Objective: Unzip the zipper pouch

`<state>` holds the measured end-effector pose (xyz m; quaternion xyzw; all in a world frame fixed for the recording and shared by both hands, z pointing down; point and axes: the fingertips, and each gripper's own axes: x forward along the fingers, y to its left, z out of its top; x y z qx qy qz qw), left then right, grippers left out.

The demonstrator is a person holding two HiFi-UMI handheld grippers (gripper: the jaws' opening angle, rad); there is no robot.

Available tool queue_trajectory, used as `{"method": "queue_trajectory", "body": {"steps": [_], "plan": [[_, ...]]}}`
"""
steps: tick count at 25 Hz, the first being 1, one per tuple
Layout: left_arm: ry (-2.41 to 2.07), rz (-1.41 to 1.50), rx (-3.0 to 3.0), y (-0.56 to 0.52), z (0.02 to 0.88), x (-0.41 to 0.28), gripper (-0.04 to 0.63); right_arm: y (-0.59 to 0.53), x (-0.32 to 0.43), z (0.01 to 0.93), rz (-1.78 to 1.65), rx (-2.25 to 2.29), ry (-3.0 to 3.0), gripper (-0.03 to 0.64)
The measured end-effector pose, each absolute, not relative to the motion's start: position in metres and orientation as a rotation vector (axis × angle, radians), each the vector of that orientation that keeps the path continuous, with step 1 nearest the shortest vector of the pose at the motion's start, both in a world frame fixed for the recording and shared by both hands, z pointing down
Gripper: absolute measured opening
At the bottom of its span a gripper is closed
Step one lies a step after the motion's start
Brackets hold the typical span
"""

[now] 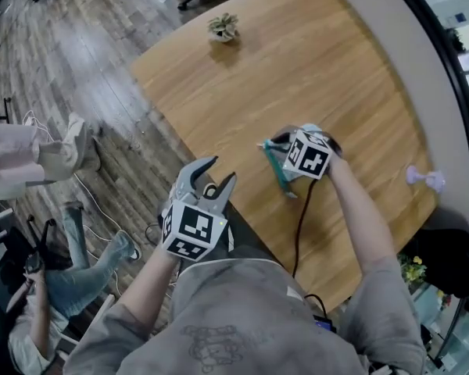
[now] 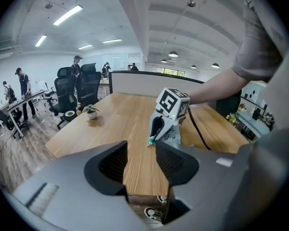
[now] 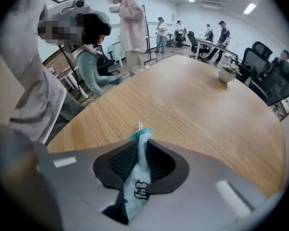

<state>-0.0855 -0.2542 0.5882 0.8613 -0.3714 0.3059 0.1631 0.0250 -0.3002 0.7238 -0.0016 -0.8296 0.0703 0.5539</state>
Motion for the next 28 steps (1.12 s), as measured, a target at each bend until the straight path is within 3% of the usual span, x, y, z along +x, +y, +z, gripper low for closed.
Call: {"method": "queue_trajectory", "body": {"steps": [7, 28], "plan": [[-1.136, 0.844, 2.470, -0.251, 0.563, -0.097, 0.181, -0.304, 0.011, 0.644, 0.221, 0.367, -2.251, 0.064], [-1.551, 0.664, 2.649, -0.246, 0.373, -0.166, 0.179, -0.260, -0.013, 0.314, -0.233, 1.141, -2.733, 0.049]]}}
